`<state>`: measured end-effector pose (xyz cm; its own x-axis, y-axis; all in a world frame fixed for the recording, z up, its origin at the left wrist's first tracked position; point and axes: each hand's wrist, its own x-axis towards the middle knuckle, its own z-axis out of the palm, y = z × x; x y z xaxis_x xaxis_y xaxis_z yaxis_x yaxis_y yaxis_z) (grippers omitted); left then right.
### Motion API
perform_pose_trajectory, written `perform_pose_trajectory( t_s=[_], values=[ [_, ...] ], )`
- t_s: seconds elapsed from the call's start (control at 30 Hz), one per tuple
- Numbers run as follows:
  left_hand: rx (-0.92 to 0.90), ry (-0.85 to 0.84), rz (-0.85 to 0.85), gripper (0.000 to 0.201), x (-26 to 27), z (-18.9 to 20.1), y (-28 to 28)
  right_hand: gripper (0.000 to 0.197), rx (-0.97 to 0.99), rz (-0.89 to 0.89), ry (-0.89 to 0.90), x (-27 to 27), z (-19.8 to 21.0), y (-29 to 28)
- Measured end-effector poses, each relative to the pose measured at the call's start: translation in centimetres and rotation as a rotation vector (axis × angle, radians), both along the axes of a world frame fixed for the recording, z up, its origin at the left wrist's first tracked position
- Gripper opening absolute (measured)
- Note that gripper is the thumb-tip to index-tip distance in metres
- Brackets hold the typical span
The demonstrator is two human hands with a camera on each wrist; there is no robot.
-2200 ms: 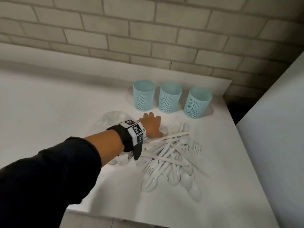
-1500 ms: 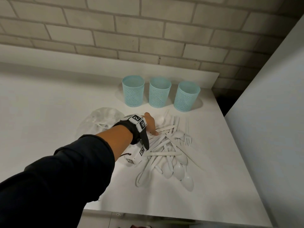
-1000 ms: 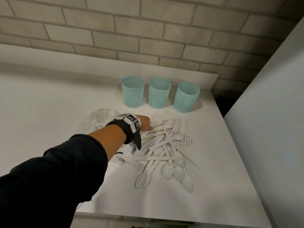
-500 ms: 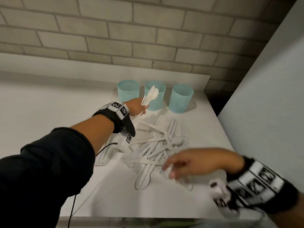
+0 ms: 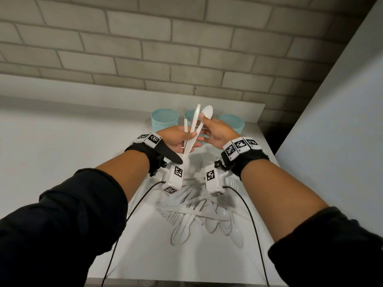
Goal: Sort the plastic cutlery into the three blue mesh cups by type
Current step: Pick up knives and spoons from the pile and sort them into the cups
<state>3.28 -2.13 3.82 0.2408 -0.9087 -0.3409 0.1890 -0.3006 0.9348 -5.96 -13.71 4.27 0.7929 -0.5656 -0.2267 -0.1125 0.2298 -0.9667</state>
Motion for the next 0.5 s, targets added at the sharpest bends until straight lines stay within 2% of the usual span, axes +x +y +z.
perform_pose_trajectory(
  t_s=[0.17, 0.3, 0.4, 0.5],
  values=[
    [0.030, 0.092, -0.018, 0.021, 0.0, 0.4, 0.1, 0.022, -0.021, 0.052, -0.010, 0.0, 0.3, -0.1],
    [0.034, 0.067, -0.032, 0.025, -0.2, 0.6, 0.3, 0.019, 0.017, -0.059, -0.049, 0.1, 0.3, -0.8],
    [0.003, 0.082, 0.003, 0.030, 0.1, -0.1, 0.3, 0.006, 0.088, -0.083, -0.104, 0.0, 0.1, -0.9],
    [-0.023, 0.082, 0.046, 0.036, 0.2, -0.5, 0.2, 0.016, 0.115, -0.151, -0.147, 0.0, -0.1, -1.3]
  ],
)
